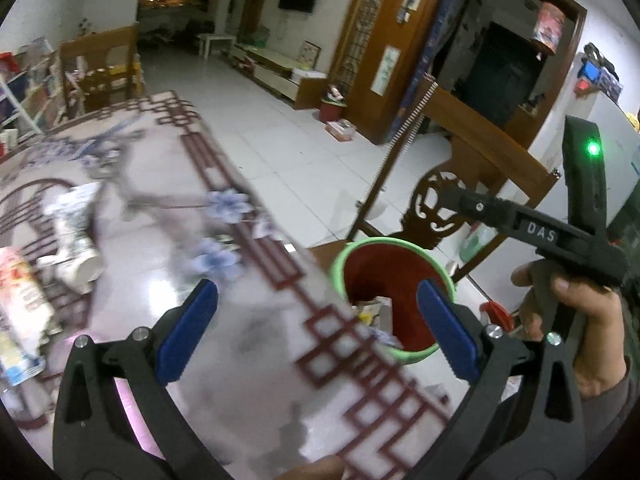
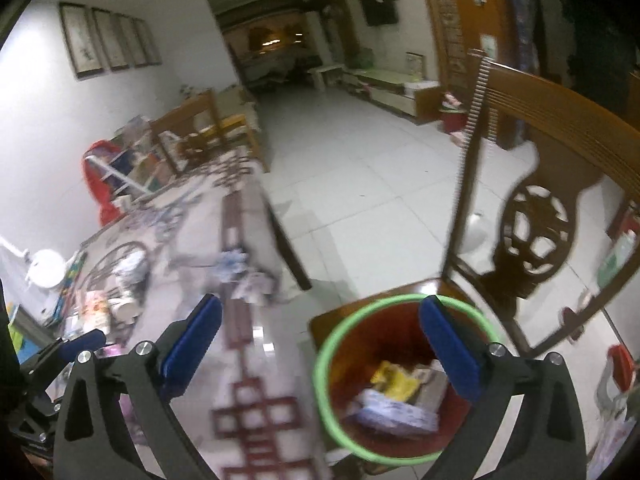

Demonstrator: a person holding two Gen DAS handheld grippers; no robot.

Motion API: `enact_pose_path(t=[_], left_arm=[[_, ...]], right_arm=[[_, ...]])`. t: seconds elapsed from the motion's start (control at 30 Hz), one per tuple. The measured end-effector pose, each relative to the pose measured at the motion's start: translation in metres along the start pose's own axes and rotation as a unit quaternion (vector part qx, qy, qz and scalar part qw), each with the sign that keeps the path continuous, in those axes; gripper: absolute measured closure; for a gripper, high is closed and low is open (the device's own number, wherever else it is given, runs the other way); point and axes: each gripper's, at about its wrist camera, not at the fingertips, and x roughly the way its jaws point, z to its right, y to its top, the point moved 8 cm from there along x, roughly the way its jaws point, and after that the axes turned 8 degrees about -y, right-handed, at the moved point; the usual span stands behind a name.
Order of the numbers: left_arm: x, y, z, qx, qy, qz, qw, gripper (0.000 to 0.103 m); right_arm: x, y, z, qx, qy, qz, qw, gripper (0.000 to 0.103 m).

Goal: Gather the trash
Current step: 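Move both tools back over the cluttered table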

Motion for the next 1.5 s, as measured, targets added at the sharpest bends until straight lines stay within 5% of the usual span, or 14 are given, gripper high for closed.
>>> enact_pose_path(t=[0.47, 0.83, 1.1, 1.5], left_arm=[[-0.122, -0.05, -0.104, -0.043, 0.086, 0.025, 0.9951, 0.005], [-0.191, -0.126, -0.175, -0.111, 0.166, 0.024, 0.9795, 0.005], [-0.227, -0.181, -0.218, -0.169, 0.239, 0.03, 0.9557, 0.005], [-0.214, -0.217, -0.249, -0.26, 0.222, 0.01, 0.9398, 0.005]], right_arm=[[0.004, -0.029, -0.161, -0.131, 0.082, -0.019, 0.988, 0.007], [0.017, -0.08, -0.25, -0.212, 0.125, -0.069, 0.967, 0.007], [0.028, -0.13, -0.279, -0.255, 0.122, -0.107, 0.953, 0.007], [0.053, -0.166, -0.287, -0.261, 0.119, -0.165, 0.944, 0.013]])
